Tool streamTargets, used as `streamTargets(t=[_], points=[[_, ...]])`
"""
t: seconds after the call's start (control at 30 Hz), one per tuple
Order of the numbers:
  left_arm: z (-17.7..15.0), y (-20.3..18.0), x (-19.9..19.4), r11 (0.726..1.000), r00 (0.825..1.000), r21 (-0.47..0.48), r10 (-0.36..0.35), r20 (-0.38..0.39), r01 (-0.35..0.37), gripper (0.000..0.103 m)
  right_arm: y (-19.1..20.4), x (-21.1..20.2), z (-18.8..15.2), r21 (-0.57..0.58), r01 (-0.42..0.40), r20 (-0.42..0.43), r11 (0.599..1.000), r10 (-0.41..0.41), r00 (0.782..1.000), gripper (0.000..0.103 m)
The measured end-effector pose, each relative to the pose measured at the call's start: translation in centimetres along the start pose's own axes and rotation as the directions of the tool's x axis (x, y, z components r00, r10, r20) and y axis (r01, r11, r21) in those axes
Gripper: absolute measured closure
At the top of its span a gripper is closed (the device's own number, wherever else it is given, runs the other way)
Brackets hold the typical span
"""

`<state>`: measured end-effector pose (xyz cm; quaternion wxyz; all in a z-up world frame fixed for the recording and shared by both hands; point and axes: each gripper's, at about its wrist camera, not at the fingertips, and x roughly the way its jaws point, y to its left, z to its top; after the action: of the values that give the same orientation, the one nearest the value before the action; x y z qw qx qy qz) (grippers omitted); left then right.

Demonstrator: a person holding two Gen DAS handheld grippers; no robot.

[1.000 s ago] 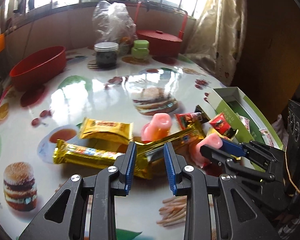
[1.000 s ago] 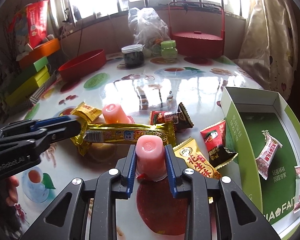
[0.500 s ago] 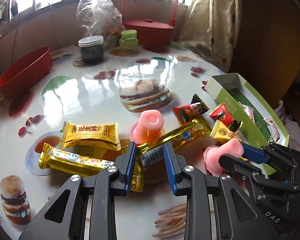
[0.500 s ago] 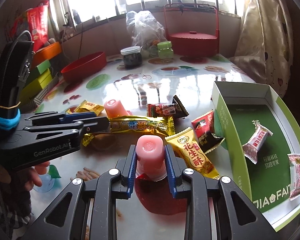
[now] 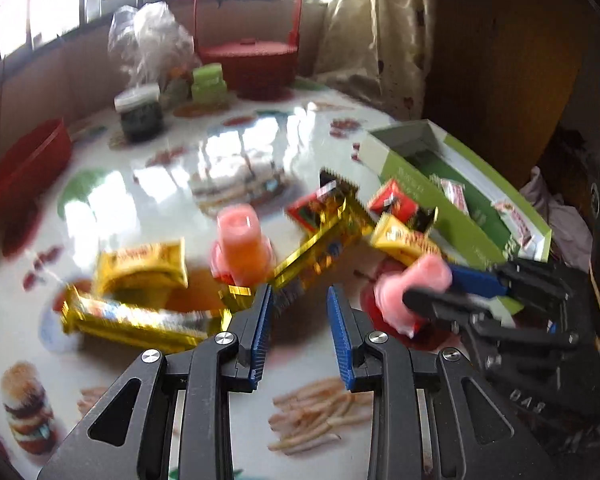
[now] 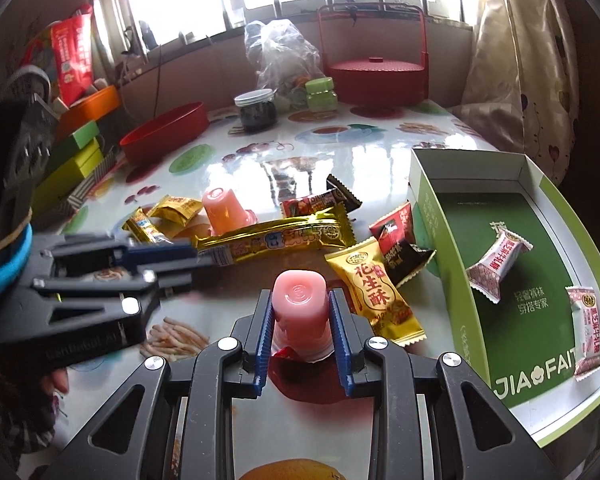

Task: Organize snacks
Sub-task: 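Grasp the long gold-wrapped bar with the left tool while the right tool holds the jelly cup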

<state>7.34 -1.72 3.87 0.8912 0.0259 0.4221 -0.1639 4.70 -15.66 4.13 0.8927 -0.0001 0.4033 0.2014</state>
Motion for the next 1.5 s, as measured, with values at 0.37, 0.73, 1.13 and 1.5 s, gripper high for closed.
streamTargets(t=[0.37, 0.73, 1.13, 1.5], points=[[2.6, -1.9, 3.1, 0.987, 0.998, 0.163, 0.026, -0.049, -0.018, 0.073, -0.5, -0.2, -0.4, 0.015, -0.003, -0.003, 1.000, 0.003, 1.000, 0.077], [2.9, -2.9, 5.2, 0.979, 0.993, 0.203, 0.027, -0.112, -0.003, 0.051, -1.0, -0.3, -0.5, 0.024, -0.007, -0.002, 1.000, 0.007, 1.000, 0.077], [2.6, -2.5, 6.1, 0.985, 0.991, 0.170, 0.021, -0.134, 0.002, 0.051, -1.1, -0.2, -0.4, 0.028, -0.006, -0.001, 1.000, 0.006, 1.000, 0.077], [2.6, -2.4, 5.9, 0.987, 0.992, 0.160, 0.009, -0.125, 0.011, 0.069, -1.1, -0.3, -0.4, 0.029, -0.007, -0.001, 1.000, 0.007, 1.000, 0.077]])
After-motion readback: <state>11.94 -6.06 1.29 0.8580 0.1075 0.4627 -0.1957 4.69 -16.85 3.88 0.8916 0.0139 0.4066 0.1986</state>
